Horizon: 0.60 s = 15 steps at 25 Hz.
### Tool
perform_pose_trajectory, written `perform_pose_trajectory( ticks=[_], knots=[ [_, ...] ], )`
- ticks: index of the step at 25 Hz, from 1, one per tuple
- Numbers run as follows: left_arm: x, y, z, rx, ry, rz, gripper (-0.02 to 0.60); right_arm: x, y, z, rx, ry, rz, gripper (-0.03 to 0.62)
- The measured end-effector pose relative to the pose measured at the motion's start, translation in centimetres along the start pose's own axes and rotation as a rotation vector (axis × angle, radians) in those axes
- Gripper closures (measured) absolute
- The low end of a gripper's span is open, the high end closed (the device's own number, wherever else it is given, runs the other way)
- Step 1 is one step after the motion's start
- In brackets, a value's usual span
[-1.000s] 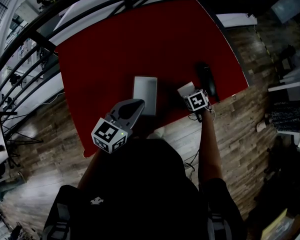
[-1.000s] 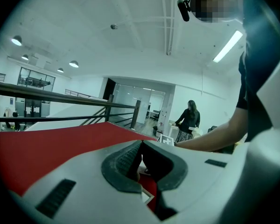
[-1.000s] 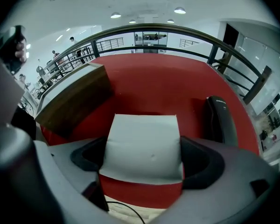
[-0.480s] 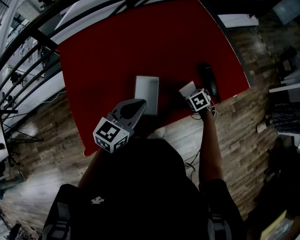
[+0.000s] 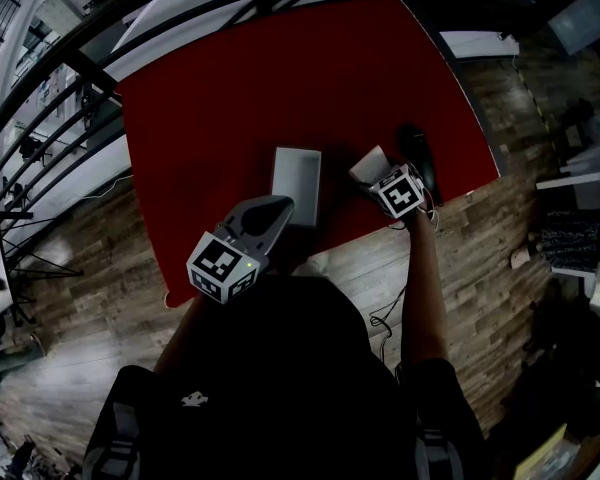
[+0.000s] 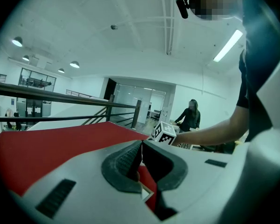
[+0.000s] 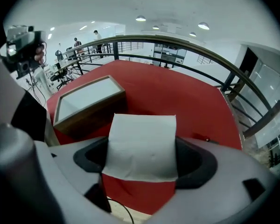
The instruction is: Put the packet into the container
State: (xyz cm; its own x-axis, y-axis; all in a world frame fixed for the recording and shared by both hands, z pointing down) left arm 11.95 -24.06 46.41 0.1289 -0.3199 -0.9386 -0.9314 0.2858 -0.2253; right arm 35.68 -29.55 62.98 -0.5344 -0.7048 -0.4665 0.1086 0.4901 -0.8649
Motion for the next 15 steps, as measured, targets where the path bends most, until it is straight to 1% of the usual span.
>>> perform_pose_trajectory(
  ticks=[4, 6, 11, 15],
  knots=[
    [0.0, 1.0, -0.2, 0.021, 0.004, 0.011, 0.571, 2.9, 1.0, -0.3, -0.006, 0.080, 0.053, 0.146],
    [-0.2, 1.6, -0.5, 0.043, 0.004, 0.023, 0.571, 4.2, 1.5, -0.7, -0.001, 0.105, 0.060, 0.146],
    [-0.5, 3.2, -1.0, 0.088, 0.009, 0.038, 0.571, 7.5, 1.9, -2.9, 0.048, 0.181, 0.096, 0.146],
    [-0.9, 4.8, -1.5, 0.136, 0.017, 0.056, 0.571, 10.2, 1.7, -5.1, 0.107, 0.237, 0.127, 0.146]
  ],
)
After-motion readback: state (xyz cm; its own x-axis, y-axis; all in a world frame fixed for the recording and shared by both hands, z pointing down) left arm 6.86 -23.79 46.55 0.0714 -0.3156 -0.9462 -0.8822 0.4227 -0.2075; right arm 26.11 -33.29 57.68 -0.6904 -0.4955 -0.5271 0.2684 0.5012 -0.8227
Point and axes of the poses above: the fingertips, and each gripper's own axes: y backward along the fingers, z to its right, x out of its top, the point moved 4 cm from there along y, backward along the fingers, and after that the axes turned 7 degrees about -x, right-handed, at the moved point
